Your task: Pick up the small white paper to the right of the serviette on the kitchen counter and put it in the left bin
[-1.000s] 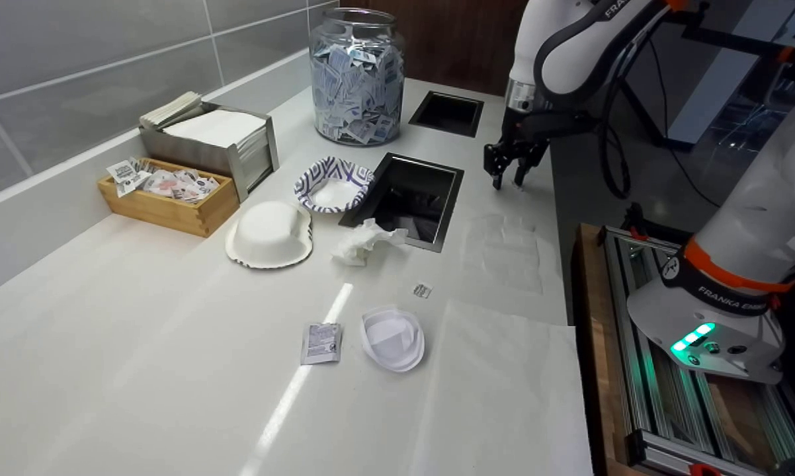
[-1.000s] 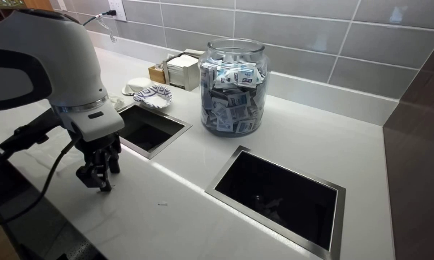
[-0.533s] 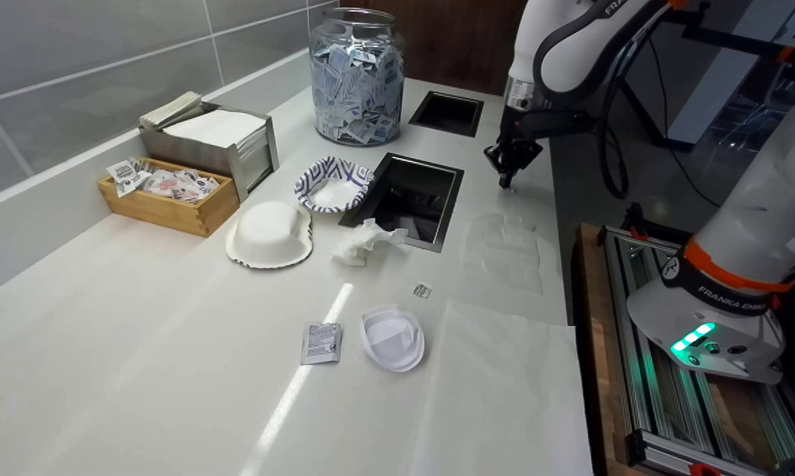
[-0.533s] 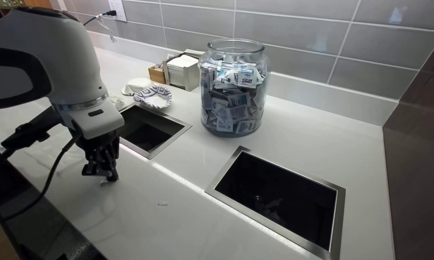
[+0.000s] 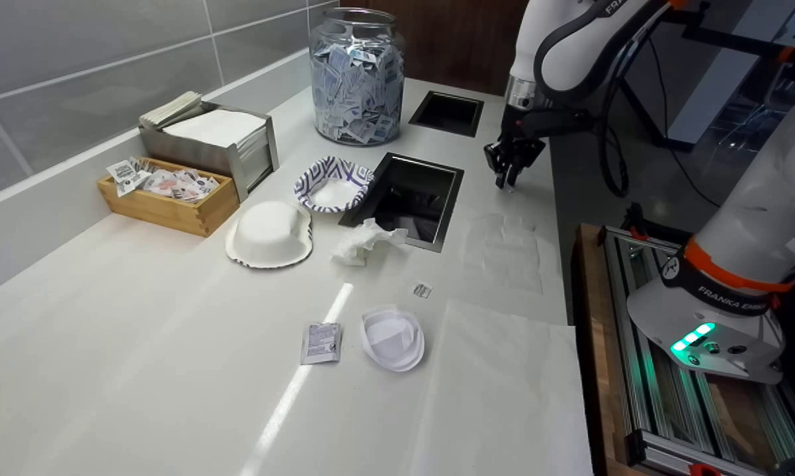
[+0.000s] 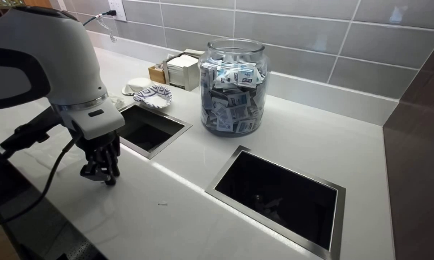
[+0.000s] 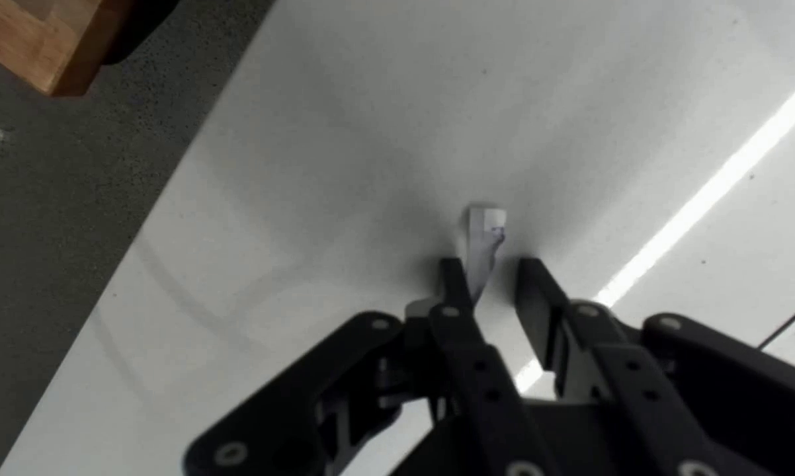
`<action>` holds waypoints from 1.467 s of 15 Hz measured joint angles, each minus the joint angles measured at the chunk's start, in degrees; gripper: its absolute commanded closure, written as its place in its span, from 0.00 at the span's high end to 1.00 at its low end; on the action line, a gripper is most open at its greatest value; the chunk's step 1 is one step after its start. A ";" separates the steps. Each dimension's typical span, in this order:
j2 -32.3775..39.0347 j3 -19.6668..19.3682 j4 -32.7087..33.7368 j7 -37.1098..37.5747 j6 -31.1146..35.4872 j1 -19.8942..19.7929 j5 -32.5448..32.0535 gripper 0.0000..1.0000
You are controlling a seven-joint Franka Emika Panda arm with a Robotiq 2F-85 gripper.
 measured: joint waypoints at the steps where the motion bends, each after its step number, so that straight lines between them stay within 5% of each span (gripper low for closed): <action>1: -0.01 0.00 0.00 -0.12 0.00 0.00 0.00 0.66; 5: 0.04 0.00 -0.02 -0.78 0.00 0.05 0.00 0.97; 6: 0.11 0.00 -0.02 -1.00 0.00 0.07 0.00 0.99; 7: 0.21 0.00 -0.02 -1.23 0.00 0.11 0.00 0.90; 8: 0.32 0.00 -0.02 -1.44 0.00 0.16 0.01 0.67; 10: 0.47 0.00 -0.02 -1.96 0.00 0.33 0.20 0.60; 17: 0.31 0.03 0.02 -2.85 0.70 1.66 1.75 0.06; 22: 0.45 0.04 -0.01 -3.32 1.60 2.71 2.92 0.00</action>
